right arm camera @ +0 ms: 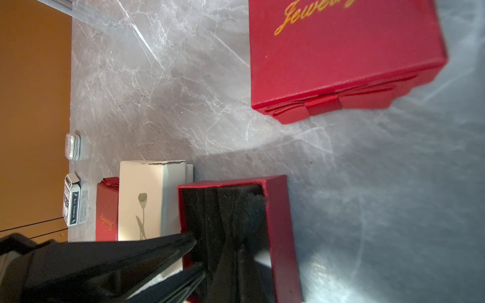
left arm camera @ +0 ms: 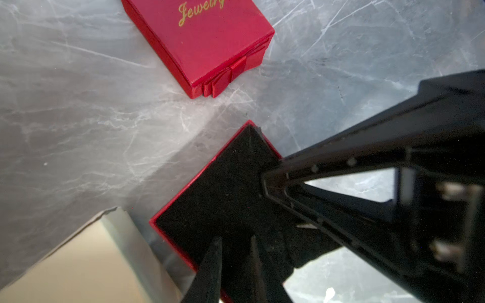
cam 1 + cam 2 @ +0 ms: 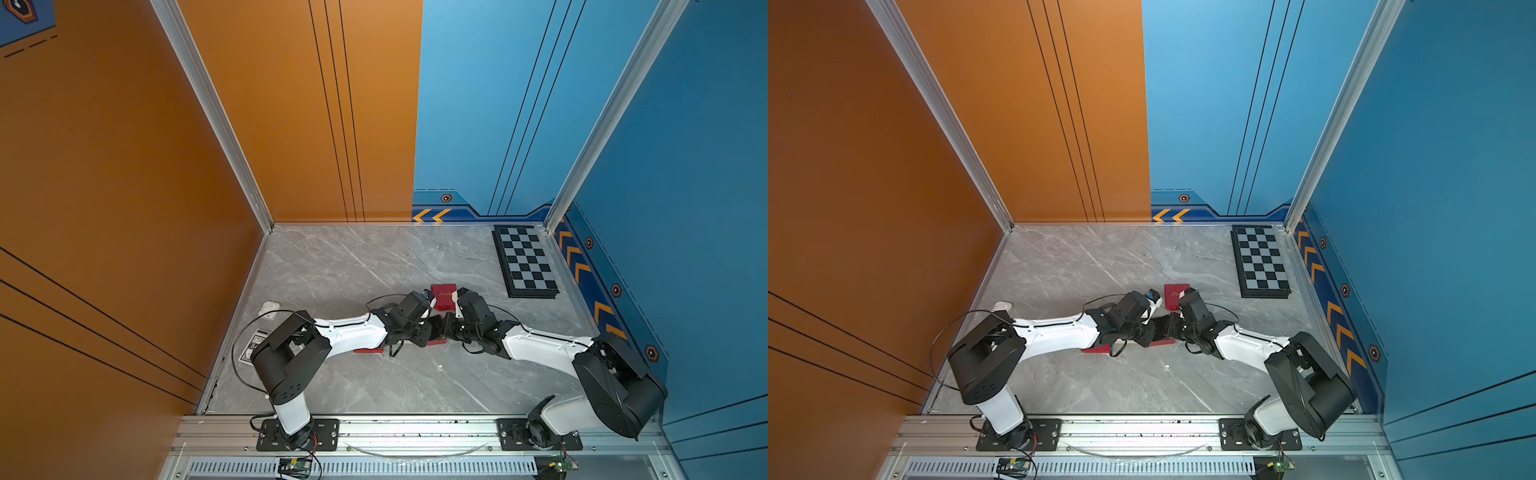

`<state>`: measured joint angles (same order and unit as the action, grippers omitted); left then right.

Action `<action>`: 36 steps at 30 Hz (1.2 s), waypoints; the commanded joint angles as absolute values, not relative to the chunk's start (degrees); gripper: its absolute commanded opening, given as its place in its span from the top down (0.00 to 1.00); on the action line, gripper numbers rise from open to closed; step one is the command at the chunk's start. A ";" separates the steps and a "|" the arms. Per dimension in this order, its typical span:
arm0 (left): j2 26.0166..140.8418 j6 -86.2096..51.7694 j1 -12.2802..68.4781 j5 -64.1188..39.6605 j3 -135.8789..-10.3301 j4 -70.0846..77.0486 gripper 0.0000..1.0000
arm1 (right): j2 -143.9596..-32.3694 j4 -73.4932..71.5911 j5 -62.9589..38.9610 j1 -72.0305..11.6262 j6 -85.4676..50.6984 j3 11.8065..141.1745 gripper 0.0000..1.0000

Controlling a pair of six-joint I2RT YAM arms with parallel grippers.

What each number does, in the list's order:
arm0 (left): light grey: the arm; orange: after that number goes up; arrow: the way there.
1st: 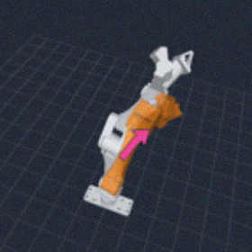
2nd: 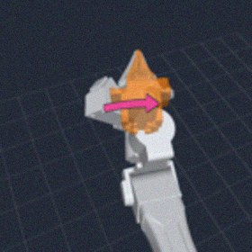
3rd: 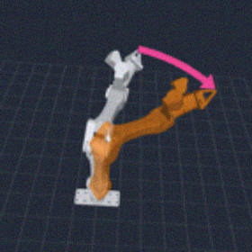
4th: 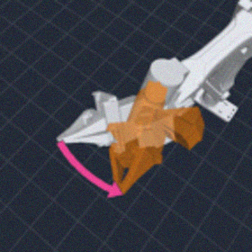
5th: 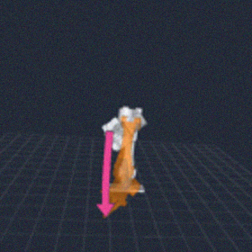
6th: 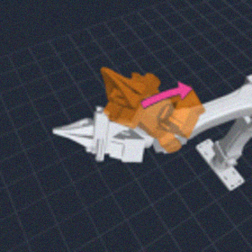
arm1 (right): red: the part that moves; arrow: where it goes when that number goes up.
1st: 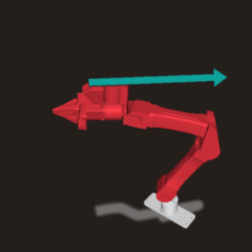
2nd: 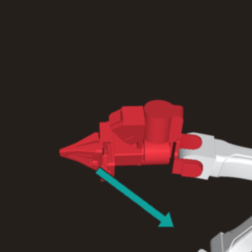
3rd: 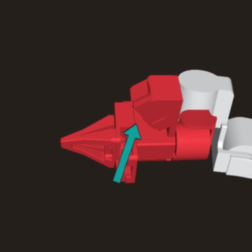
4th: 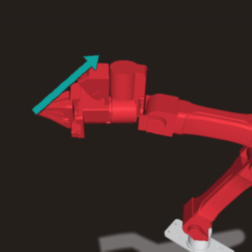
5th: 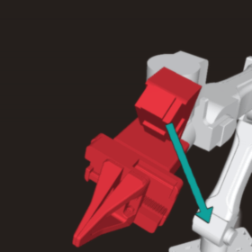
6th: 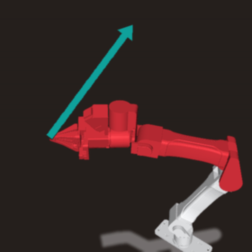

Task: Take the necklace out of the lift-off lid jewelry box
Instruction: Place the inner lining in the jewelry box.

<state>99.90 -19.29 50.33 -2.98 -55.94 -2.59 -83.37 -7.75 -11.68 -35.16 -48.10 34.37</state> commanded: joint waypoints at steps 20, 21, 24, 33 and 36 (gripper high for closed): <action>102.13 -20.04 51.03 -2.38 -58.35 -2.02 0.79 | -76.16 1.31 -7.26 -35.33 -44.73 36.06 0.67; 102.12 -20.02 51.05 -2.47 -58.24 -1.94 0.79 | -75.75 1.51 -7.13 -35.40 -44.69 36.11 0.67; 102.04 -20.08 51.06 -2.45 -58.18 -1.94 0.79 | -74.82 2.11 -6.88 -35.68 -44.77 36.21 0.70; 102.04 -20.21 50.98 -2.46 -58.18 -1.85 0.80 | -76.77 1.26 -7.59 -36.98 -44.99 36.99 0.83; 102.04 -20.21 51.00 -2.52 -58.12 -1.82 0.80 | -78.97 0.78 -7.49 -37.30 -45.31 37.52 0.85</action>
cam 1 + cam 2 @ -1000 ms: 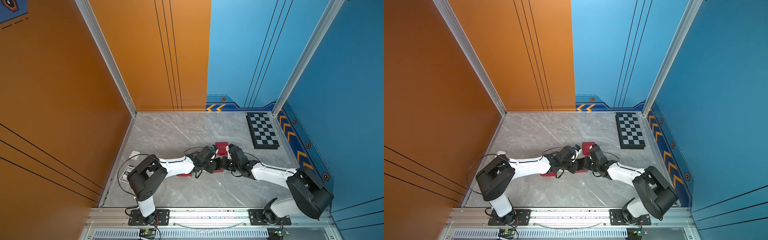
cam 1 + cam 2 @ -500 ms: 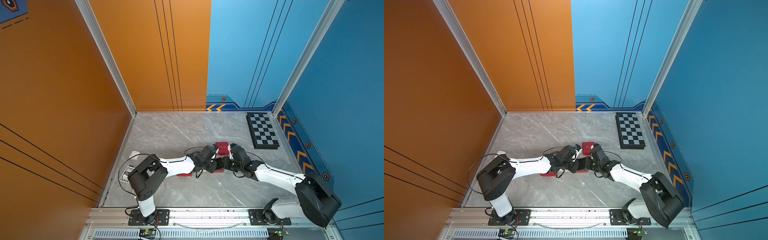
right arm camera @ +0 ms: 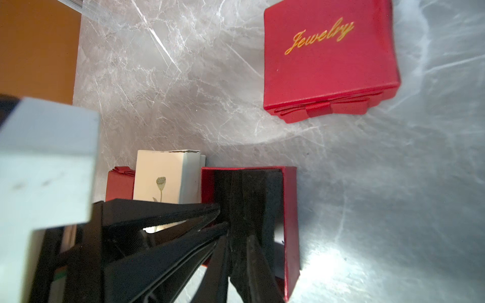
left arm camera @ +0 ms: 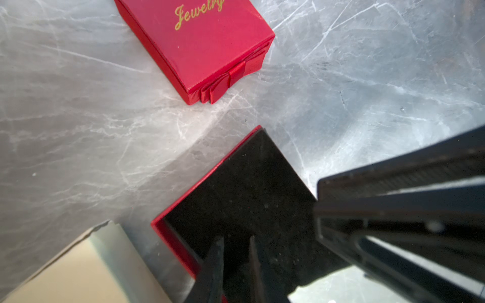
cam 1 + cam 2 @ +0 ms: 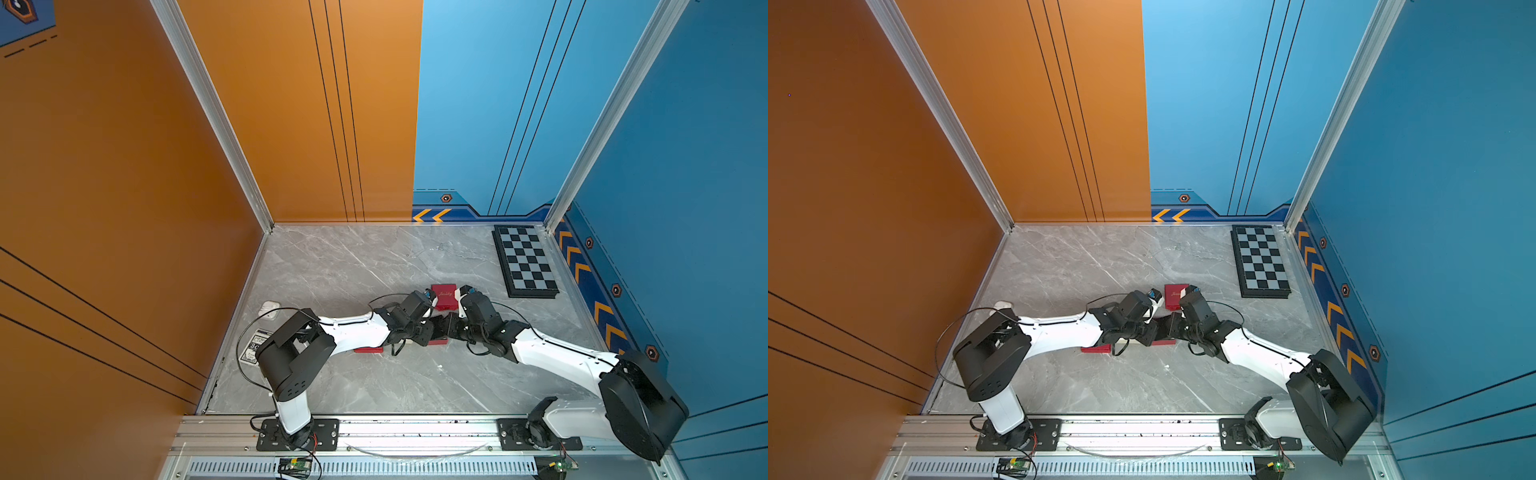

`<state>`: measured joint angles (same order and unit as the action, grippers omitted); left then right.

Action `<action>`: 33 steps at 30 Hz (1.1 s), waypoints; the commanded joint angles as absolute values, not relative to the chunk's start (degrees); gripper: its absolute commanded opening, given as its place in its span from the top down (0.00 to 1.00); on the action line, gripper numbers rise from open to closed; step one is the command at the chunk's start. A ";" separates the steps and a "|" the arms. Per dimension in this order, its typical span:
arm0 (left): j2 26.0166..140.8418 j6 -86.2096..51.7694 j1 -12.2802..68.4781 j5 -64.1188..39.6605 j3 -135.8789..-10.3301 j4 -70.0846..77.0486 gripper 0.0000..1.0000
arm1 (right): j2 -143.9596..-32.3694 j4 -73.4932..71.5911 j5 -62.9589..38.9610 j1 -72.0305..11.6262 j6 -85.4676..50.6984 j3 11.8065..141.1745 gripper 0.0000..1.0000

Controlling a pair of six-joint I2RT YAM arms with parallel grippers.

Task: Take the necklace out of the lift-off lid jewelry box
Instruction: Place the inner lining in the jewelry box.

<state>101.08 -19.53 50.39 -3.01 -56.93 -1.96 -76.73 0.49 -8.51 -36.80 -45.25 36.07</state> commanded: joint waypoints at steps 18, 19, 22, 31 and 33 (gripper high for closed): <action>103.13 -20.96 50.67 -2.29 -58.01 -1.42 0.80 | -87.61 -0.25 -6.68 -37.36 -47.78 38.31 0.90; 103.24 -21.06 50.60 -2.20 -58.03 -1.45 0.80 | -87.96 -0.13 -6.60 -37.42 -47.85 38.47 0.90; 103.71 -21.60 50.25 -2.16 -58.10 -1.49 0.80 | -89.18 0.17 -6.69 -37.36 -47.90 38.93 0.90; 104.58 -22.59 49.31 -2.14 -58.10 -1.84 0.81 | -90.87 0.35 -6.78 -36.82 -47.97 39.34 0.90; 104.05 -22.53 49.17 -2.32 -57.58 -1.34 0.81 | -91.29 0.10 -7.14 -36.41 -47.84 39.24 0.91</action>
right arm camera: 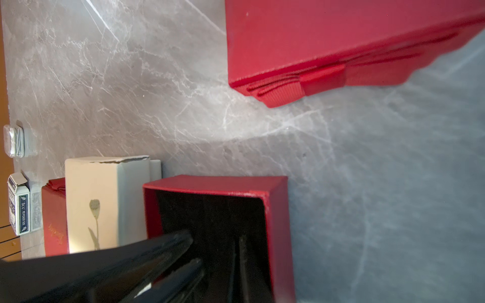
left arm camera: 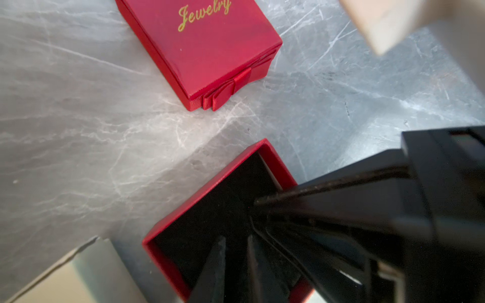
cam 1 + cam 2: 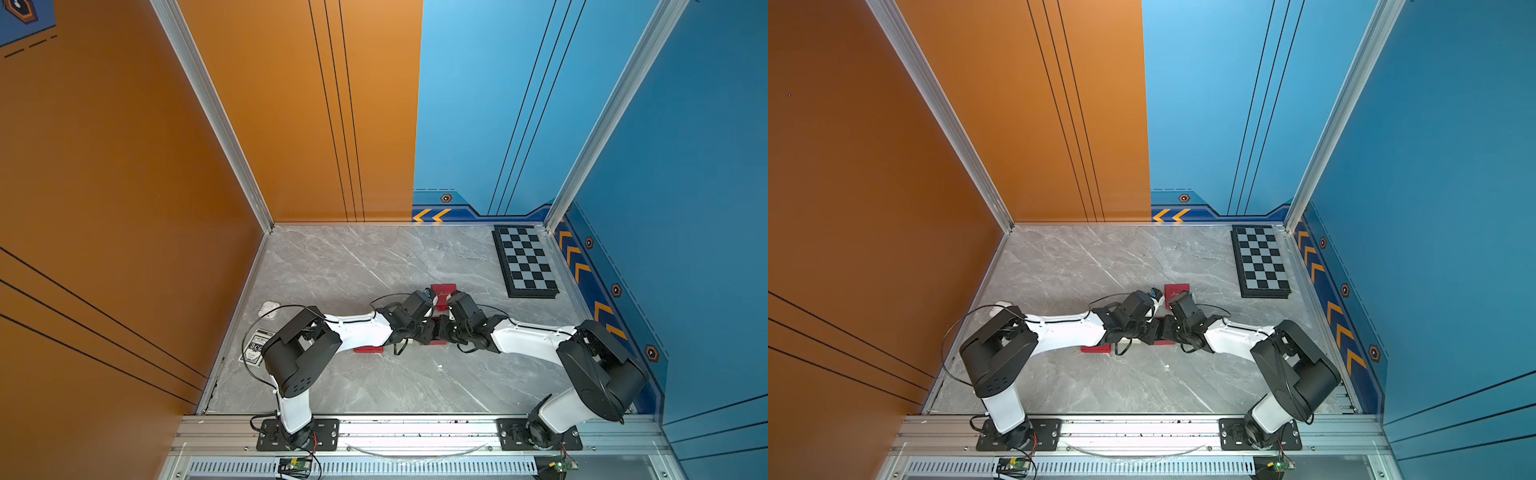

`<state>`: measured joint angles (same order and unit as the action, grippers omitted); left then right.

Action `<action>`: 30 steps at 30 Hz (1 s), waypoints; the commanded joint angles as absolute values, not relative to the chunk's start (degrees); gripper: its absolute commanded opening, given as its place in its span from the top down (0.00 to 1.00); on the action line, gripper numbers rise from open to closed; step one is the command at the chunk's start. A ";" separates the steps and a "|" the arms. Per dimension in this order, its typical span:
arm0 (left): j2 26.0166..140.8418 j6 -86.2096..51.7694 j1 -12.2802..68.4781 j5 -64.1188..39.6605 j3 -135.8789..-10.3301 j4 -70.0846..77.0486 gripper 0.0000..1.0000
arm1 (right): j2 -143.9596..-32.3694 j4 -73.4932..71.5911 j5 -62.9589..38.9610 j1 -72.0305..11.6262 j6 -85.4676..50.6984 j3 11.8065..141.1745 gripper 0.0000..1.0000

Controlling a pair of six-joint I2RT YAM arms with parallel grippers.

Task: Take the necklace out of the lift-off lid jewelry box
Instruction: Place the inner lining in the jewelry box.

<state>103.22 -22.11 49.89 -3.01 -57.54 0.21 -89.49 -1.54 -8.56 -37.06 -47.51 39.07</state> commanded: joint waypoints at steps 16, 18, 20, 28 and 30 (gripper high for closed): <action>87.08 -17.80 47.20 -0.74 -52.03 3.78 0.68 | -86.69 3.75 -8.18 -35.58 -41.23 41.76 0.88; 84.60 -17.67 46.61 0.08 -50.96 3.55 0.67 | -86.21 4.44 -8.36 -35.55 -40.16 42.51 0.87; 81.99 -17.56 45.86 0.85 -49.32 3.52 0.65 | -85.53 5.53 -8.52 -35.57 -39.16 43.35 0.86; 75.24 -16.16 42.88 2.62 -45.50 2.09 0.60 | -81.44 9.75 -7.27 -35.62 -36.80 45.71 0.78; 73.97 -16.65 41.73 2.08 -44.35 2.70 0.58 | -80.81 11.08 -6.32 -35.44 -36.16 46.76 0.75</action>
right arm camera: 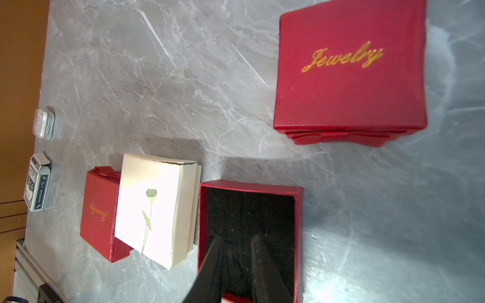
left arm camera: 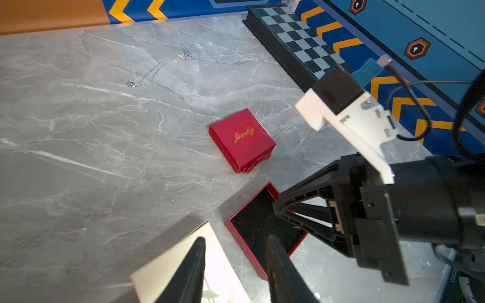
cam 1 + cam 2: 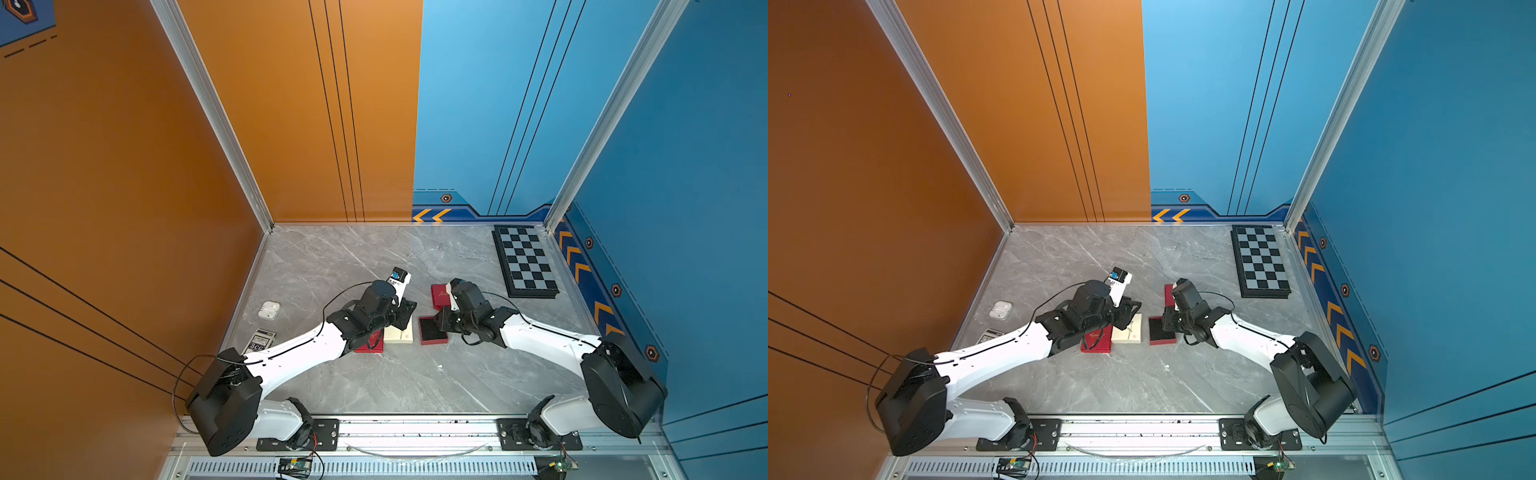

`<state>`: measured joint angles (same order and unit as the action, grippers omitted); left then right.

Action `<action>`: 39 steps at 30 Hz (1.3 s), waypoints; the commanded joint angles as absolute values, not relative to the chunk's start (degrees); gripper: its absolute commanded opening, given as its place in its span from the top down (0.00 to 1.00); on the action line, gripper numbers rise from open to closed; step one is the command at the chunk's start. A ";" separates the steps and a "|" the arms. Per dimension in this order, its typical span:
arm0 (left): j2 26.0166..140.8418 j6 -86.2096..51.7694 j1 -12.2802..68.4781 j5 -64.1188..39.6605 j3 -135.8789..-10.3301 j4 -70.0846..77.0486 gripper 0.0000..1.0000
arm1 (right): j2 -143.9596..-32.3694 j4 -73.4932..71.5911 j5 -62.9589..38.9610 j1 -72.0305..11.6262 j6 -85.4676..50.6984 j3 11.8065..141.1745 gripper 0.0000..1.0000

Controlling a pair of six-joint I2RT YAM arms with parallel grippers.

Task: Take the necklace out of the lift-off lid jewelry box
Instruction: Place the inner lining in the jewelry box, then pick up the lid from the center of the board.

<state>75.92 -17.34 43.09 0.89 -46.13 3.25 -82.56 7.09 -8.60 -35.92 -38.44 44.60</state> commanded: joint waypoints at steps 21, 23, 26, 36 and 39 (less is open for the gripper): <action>65.60 -17.63 38.49 0.00 -37.06 3.63 0.41 | -101.29 28.02 4.26 -29.80 -23.75 71.88 0.17; 64.93 -17.49 38.23 0.31 -36.48 3.56 0.40 | -103.42 28.77 5.21 -29.71 -23.34 73.52 0.15; 64.60 -17.40 37.79 0.32 -35.86 3.52 0.39 | -106.04 29.82 6.03 -29.45 -22.97 75.55 0.13; 65.87 -17.56 36.73 -1.74 -35.33 4.37 0.38 | -110.05 31.73 8.26 -28.66 -22.28 78.93 0.08; 66.27 -17.53 36.55 -2.15 -35.49 4.50 0.38 | -110.93 31.79 7.50 -28.35 -21.97 79.28 0.06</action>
<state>65.73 -17.78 37.19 -0.69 -35.99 3.62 -109.32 29.58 6.31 -28.80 -23.24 77.67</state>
